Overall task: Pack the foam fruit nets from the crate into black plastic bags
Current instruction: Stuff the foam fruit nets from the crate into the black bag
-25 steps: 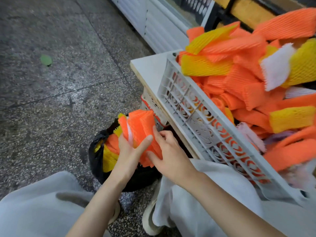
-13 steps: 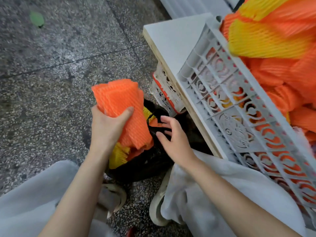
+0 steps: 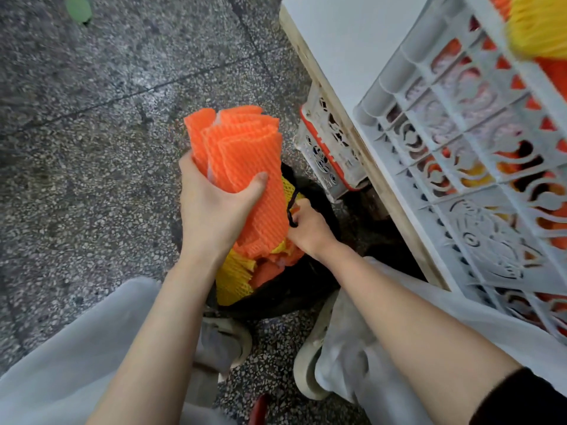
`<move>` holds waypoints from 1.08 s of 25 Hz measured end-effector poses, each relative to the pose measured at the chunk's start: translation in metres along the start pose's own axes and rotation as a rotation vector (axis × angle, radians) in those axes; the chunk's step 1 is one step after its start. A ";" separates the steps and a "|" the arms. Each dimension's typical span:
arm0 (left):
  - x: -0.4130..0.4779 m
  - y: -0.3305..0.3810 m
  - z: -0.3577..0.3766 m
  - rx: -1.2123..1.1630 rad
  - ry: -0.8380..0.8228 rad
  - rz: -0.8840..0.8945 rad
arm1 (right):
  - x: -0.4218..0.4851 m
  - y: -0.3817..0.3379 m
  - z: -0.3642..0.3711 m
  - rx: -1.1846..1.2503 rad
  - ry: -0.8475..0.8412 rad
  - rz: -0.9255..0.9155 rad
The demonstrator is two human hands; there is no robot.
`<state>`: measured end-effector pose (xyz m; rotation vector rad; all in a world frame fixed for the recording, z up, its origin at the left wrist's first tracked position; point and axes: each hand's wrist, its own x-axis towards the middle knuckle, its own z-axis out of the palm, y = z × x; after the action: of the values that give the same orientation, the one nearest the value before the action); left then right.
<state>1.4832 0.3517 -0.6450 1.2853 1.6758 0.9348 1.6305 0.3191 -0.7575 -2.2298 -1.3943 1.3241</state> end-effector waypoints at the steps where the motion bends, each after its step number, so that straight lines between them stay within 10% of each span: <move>1: 0.001 -0.001 0.003 0.003 -0.008 0.006 | -0.005 -0.001 -0.004 0.083 0.053 -0.005; 8: -0.022 -0.038 0.051 0.447 -0.191 0.234 | -0.044 0.019 -0.057 0.375 0.253 0.079; 14: -0.056 -0.110 0.074 1.103 -0.691 0.352 | -0.057 0.013 -0.069 0.486 0.240 0.124; 20: -0.063 -0.097 0.093 0.528 -1.065 -0.034 | -0.063 0.015 -0.073 0.513 0.233 0.119; 27: -0.089 -0.119 0.087 0.978 -1.097 0.317 | -0.064 0.026 -0.084 0.497 0.350 0.124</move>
<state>1.5317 0.2471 -0.7732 2.1574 0.9726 -0.5707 1.7015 0.2773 -0.6865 -2.0892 -0.7226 1.0913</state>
